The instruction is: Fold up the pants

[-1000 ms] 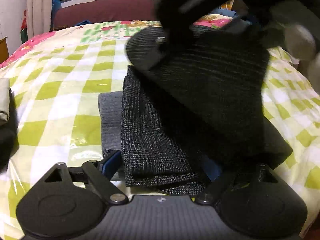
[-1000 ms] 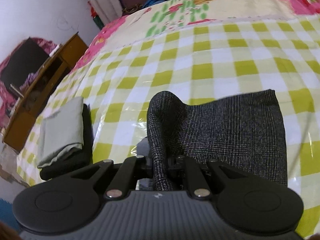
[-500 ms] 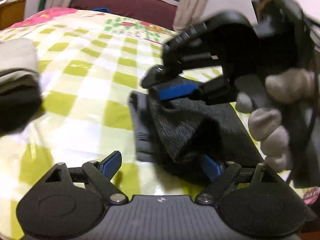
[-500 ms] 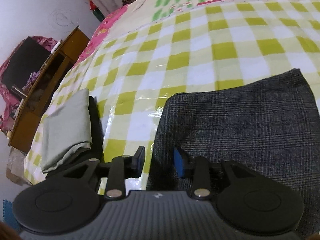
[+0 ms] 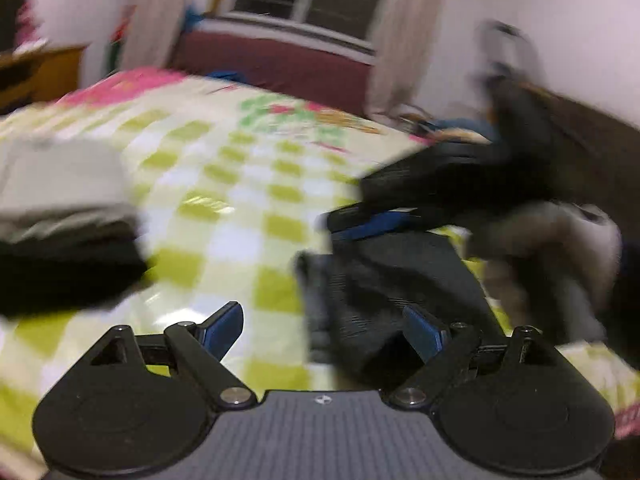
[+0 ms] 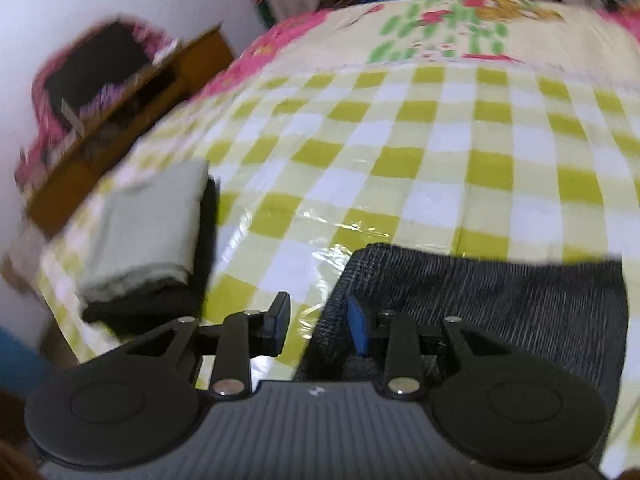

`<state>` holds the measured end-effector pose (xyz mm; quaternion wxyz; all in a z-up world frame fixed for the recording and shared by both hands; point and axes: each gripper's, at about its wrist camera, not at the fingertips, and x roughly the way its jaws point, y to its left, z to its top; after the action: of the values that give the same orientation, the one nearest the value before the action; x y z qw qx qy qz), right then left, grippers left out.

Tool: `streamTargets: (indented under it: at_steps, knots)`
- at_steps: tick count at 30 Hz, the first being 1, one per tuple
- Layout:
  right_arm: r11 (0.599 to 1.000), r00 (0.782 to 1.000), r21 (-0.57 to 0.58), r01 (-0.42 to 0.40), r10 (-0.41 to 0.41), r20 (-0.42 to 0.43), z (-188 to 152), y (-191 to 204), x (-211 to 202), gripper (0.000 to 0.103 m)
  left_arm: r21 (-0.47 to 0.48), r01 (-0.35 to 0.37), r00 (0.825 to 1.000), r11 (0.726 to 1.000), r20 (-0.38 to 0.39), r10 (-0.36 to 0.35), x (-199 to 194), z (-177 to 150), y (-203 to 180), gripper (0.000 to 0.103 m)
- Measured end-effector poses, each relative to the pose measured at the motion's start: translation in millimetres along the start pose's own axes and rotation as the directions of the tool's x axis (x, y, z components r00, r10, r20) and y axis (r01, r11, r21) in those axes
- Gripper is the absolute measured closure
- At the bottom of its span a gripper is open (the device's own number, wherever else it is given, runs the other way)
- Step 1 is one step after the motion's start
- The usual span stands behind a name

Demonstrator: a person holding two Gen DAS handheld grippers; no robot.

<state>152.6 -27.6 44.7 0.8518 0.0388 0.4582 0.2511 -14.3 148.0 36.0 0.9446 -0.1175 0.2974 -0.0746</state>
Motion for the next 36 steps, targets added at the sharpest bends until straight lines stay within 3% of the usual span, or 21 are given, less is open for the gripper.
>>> streamTargets:
  at_steps: [3, 7, 12, 13, 15, 17, 19, 23, 27, 31, 33, 35, 36]
  knots:
    - [1.000, 0.998, -0.010, 0.007, -0.007, -0.060, 8, -14, 24, 0.072, 0.092, 0.029, 0.999, 0.995, 0.024, -0.031, 24, 16, -19, 0.004]
    - [1.000, 0.995, 0.000, -0.031, 0.031, -0.095, 17, -26, 45, 0.071, 0.142, 0.058, 0.992, 0.988, 0.101, -0.073, 30, 36, -28, 0.004]
    - [0.996, 0.991, -0.048, -0.076, 0.071, -0.114, 19, -35, 59, 0.073, 0.180, 0.136, 0.988, 0.974, 0.052, -0.147, 56, 30, -24, 0.003]
    - [0.995, 0.991, -0.047, -0.084, 0.078, -0.112, 19, -38, 61, 0.073, 0.190, 0.149, 0.988, 0.970, 0.001, -0.152, 62, 25, -23, 0.004]
    - [0.994, 0.987, -0.002, -0.112, 0.111, -0.117, 22, -45, 62, 0.075, 0.264, 0.092, 0.990, 0.960, -0.129, -0.059, 79, 12, -25, 0.003]
    - [0.992, 0.985, 0.016, -0.127, 0.128, -0.116, 25, -51, 63, 0.078, 0.331, 0.038, 0.976, 0.943, -0.216, 0.036, 90, -2, -24, 0.001]
    - [0.994, 0.989, 0.023, -0.104, 0.106, -0.106, 26, -54, 61, 0.076, 0.283, 0.036, 0.969, 0.959, -0.245, 0.036, 86, 0, -18, 0.001]
    - [0.997, 0.996, 0.013, -0.080, 0.080, -0.033, 23, -54, 32, 0.068, 0.326, -0.052, 0.979, 0.944, -0.169, 0.112, 56, 15, -27, 0.002]
    - [0.996, 0.995, -0.024, -0.087, 0.088, 0.048, 8, -57, -9, 0.067, 0.334, -0.053, 0.994, 0.941, -0.074, 0.083, 26, 30, -42, 0.002]
    - [0.998, 0.997, -0.061, -0.020, 0.024, 0.072, -18, -62, -29, 0.067, 0.317, -0.085, 0.996, 0.945, 0.020, 0.083, 40, 37, -51, 0.002]
    - [0.996, 0.997, -0.080, 0.046, -0.041, 0.066, -29, -68, -28, 0.067, 0.297, -0.114, 0.993, 0.948, -0.002, 0.120, 59, 33, -44, 0.002]
    - [0.995, 0.995, -0.052, 0.088, -0.085, 0.044, -37, -82, -21, 0.068, 0.312, -0.189, 0.972, 0.931, -0.078, 0.224, 86, 22, -34, 0.000]
    - [0.996, 0.996, -0.035, 0.082, -0.081, 0.042, -39, -90, -17, 0.072, 0.316, -0.193, 0.965, 0.929, -0.111, 0.238, 95, 18, -27, 0.000]
